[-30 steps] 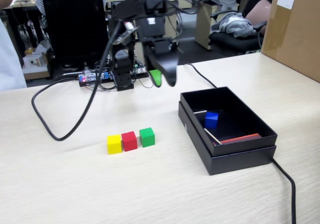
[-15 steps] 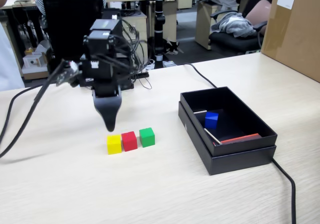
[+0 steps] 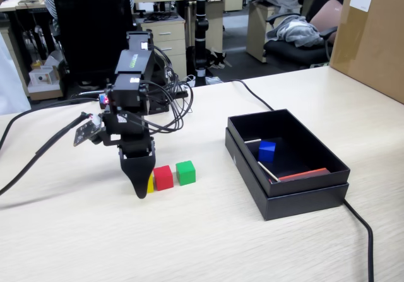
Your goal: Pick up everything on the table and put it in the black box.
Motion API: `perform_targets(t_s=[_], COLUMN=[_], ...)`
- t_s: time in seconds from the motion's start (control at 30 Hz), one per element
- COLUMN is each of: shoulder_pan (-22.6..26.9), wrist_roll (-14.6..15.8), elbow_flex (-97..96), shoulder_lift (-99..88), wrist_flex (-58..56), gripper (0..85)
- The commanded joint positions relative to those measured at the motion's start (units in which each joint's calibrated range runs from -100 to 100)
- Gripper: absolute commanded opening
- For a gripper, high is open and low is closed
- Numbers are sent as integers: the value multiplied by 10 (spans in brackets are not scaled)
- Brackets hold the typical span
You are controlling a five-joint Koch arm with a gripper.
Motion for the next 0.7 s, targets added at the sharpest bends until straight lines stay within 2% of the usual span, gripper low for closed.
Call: perform_targets(t_s=[0.0,0.17,0.23,0.27,0.33,0.43,0.5,0.67], shoulder_pan=[5,5,3,1,-1,-5,-3,51], wrist_roll=[9,13,14,14,14,11,8,13], elbow_flex=[48,48,53,66,78,69,50,42], shoulder_lift=[-10,4,6,7,2,-76,-194,-372], wrist_flex=[4,4,4,4,4,4,4,3], gripper=[472,383,289,153,68,57,59,59])
